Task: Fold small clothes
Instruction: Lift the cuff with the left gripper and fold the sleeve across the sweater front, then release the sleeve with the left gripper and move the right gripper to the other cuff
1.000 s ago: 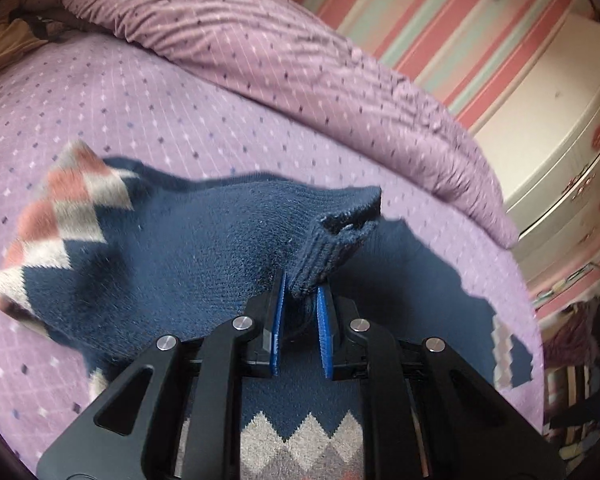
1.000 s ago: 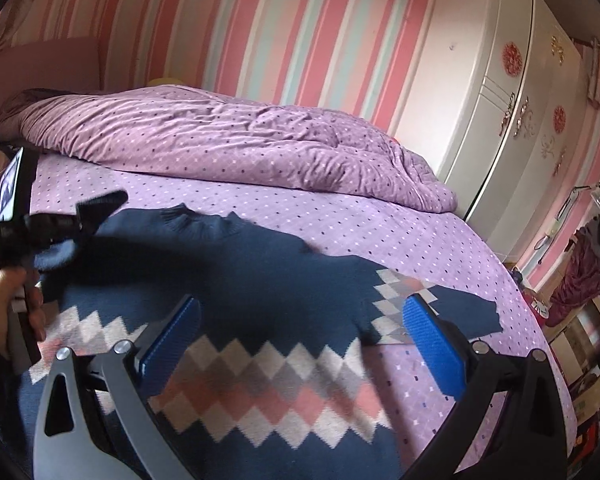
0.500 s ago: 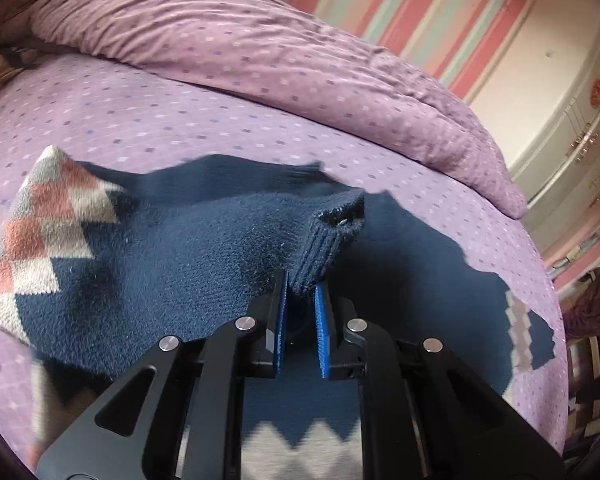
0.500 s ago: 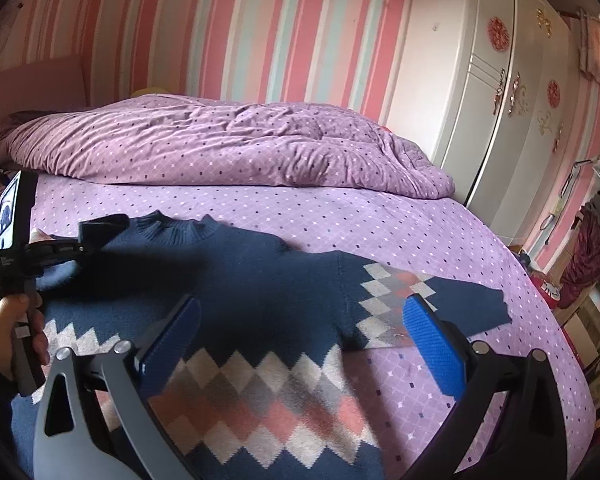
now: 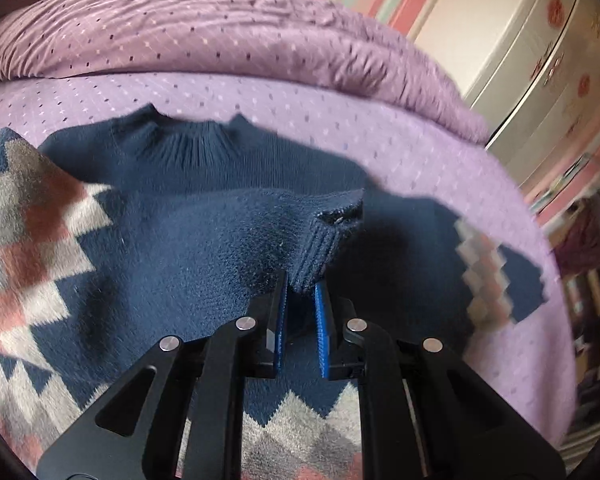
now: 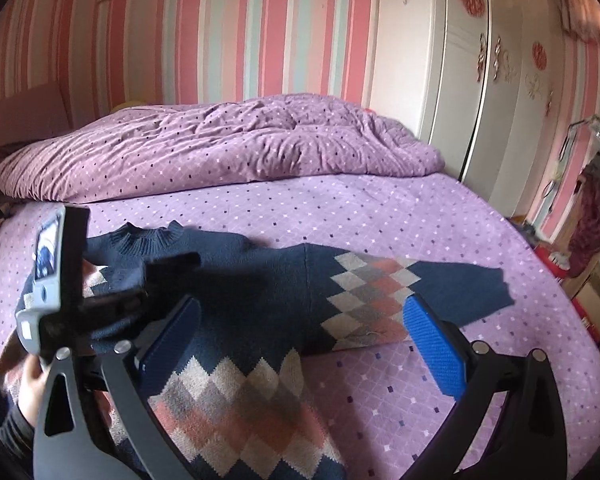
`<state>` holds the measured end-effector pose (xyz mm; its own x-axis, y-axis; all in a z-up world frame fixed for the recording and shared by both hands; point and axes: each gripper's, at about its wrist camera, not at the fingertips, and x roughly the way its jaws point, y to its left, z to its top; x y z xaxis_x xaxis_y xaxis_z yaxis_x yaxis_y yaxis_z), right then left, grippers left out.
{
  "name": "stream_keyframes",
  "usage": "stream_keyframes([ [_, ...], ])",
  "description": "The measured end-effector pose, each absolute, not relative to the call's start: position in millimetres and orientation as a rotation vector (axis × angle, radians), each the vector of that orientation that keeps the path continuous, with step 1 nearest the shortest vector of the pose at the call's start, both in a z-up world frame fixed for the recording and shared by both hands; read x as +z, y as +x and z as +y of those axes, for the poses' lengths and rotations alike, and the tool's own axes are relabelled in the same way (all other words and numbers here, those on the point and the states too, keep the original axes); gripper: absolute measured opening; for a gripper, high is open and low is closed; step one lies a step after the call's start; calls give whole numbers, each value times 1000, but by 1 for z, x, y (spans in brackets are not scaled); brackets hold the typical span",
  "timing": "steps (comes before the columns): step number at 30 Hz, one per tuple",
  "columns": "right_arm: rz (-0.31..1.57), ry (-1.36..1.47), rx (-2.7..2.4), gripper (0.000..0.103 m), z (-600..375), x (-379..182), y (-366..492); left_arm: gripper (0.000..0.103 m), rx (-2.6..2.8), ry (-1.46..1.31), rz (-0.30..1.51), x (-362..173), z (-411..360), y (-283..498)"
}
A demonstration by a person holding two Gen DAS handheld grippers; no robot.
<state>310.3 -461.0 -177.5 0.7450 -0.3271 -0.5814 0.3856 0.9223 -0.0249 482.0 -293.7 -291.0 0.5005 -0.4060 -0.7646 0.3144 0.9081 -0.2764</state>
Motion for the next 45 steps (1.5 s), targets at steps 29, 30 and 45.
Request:
stream_keyframes([
  [29, 653, 58, -441, 101, -511, -196, 314, 10, -293, 74, 970, -297, -392, 465],
  [30, 652, 62, -439, 101, -511, -196, 312, 10, -299, 88, 1014, -309, -399, 469],
  [45, 570, 57, -434, 101, -506, -159, 282, 100, -332, 237, 790, -242, -321, 394],
])
